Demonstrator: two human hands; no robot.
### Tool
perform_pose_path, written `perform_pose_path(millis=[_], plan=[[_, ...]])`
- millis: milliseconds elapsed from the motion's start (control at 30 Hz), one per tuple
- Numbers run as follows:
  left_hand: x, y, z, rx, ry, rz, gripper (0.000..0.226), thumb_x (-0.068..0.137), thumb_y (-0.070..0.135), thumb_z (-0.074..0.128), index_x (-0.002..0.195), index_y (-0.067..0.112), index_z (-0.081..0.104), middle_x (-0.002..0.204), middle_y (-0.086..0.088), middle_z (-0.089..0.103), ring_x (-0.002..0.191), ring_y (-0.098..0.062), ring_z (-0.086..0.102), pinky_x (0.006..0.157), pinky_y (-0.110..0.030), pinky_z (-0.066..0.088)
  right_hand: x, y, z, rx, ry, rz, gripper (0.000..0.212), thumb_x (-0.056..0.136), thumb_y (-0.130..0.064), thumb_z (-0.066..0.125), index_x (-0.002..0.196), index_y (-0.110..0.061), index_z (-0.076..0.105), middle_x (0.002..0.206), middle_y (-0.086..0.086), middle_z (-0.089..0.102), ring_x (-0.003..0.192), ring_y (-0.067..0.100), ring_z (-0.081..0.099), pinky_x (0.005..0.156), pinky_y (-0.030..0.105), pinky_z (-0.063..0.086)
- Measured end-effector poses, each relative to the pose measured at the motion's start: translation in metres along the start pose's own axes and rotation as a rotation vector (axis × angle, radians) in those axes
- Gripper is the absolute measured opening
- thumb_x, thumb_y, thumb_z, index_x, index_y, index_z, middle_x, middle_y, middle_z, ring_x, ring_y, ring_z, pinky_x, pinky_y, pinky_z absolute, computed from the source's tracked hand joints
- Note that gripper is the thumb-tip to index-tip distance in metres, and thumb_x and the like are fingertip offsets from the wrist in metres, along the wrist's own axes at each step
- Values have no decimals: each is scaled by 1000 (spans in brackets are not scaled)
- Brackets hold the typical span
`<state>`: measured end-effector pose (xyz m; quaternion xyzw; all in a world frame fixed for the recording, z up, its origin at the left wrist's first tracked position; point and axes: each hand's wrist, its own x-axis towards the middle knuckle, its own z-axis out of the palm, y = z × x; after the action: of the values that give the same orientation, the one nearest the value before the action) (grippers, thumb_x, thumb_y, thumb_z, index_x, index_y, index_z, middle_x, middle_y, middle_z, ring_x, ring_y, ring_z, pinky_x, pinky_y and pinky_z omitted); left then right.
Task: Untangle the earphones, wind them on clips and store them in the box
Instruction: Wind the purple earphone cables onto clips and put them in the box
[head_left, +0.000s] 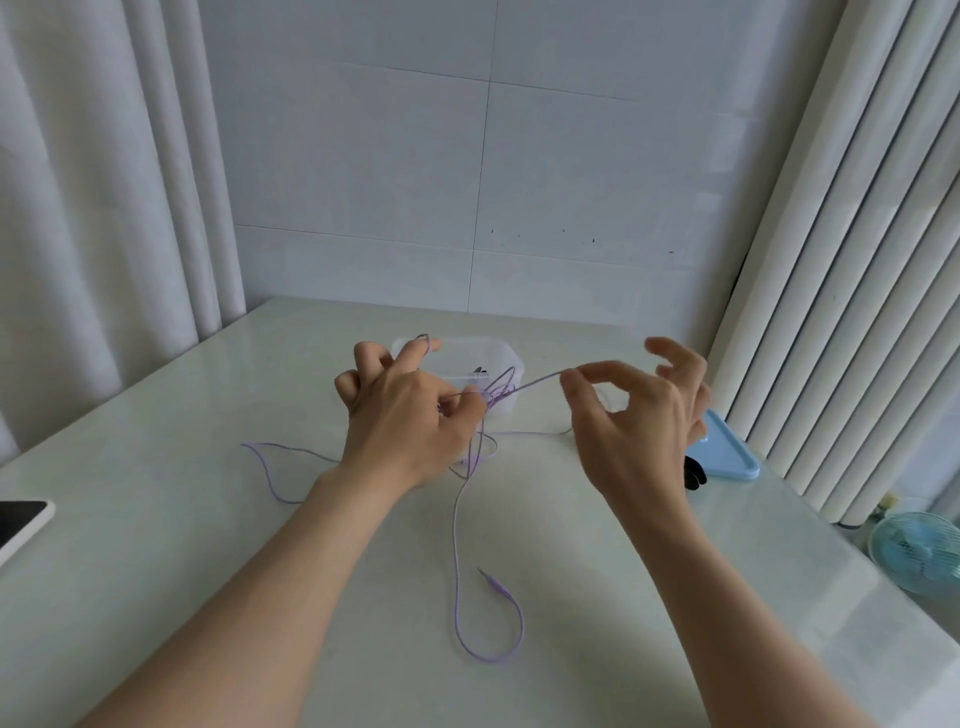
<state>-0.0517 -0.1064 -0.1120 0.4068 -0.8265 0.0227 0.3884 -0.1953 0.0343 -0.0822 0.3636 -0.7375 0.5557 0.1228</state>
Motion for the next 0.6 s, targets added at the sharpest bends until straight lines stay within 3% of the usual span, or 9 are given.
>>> perform_pose_path(millis=[67, 167, 233, 333, 400, 467, 500, 567, 600], plan=[[1, -2, 1, 34, 3, -100, 52, 86, 62, 38, 59, 28, 66, 152, 12, 50, 113, -23, 25, 75, -35, 11, 3, 1, 0, 229, 22, 9, 11, 97, -30, 67, 87, -28, 72, 115, -9, 63, 111, 13, 63, 98, 55, 52], [1, -8, 3, 79, -52, -265, 48, 91, 63, 48, 72, 27, 73, 144, 5, 53, 110, -24, 22, 74, -37, 11, 8, -9, -2, 823, -141, 239, 17, 110, -19, 43, 98, -12, 53, 95, 12, 76, 90, 32, 77, 80, 49, 60], [2, -11, 5, 125, -72, -320, 48, 92, 64, 50, 73, 26, 72, 142, 0, 52, 112, -26, 22, 76, -38, 14, 7, -14, -4, 1065, -236, 349, 19, 114, -18, 34, 102, -13, 47, 100, 22, 74, 97, 40, 76, 79, 47, 61], [3, -14, 7, 174, -103, -354, 43, 89, 63, 53, 77, 26, 72, 144, -2, 47, 113, -27, 22, 78, -39, 16, 5, -17, -3, 1213, -210, 427, 20, 115, -17, 29, 103, -14, 45, 97, 29, 73, 106, 43, 74, 95, 52, 60], [2, -19, 6, 235, -117, -358, 37, 87, 59, 56, 79, 28, 73, 145, -3, 44, 113, -27, 20, 77, -39, 14, 8, -18, -5, 1338, -131, 543, 19, 115, -20, 30, 105, -14, 44, 87, 26, 74, 94, 43, 77, 84, 49, 64], [2, -23, 5, 291, -117, -357, 32, 85, 56, 59, 78, 28, 73, 143, -4, 43, 113, -28, 21, 75, -39, 12, 13, -15, -10, 1338, -32, 643, 18, 114, -21, 34, 102, -16, 47, 70, 14, 69, 68, 28, 75, 60, 35, 62], [2, -24, 4, 309, -112, -356, 30, 85, 54, 60, 77, 27, 73, 143, -4, 43, 114, -29, 21, 75, -39, 11, 14, -12, -11, 1220, -8, 645, 17, 112, -21, 37, 100, -18, 49, 62, 7, 60, 54, 20, 65, 50, 29, 53], [1, -23, 2, 340, -101, -336, 27, 83, 51, 63, 77, 26, 72, 145, -4, 41, 114, -30, 22, 74, -38, 9, 15, -4, -10, 865, -10, 532, 14, 107, -22, 45, 97, -20, 55, 55, -2, 45, 47, 17, 42, 44, 25, 37], [1, -22, 2, 354, -100, -320, 27, 82, 51, 65, 76, 25, 70, 146, -4, 40, 115, -30, 23, 74, -38, 9, 14, -2, -8, 701, -42, 439, 10, 103, -24, 52, 97, -21, 60, 54, -4, 46, 48, 18, 40, 45, 26, 36]])
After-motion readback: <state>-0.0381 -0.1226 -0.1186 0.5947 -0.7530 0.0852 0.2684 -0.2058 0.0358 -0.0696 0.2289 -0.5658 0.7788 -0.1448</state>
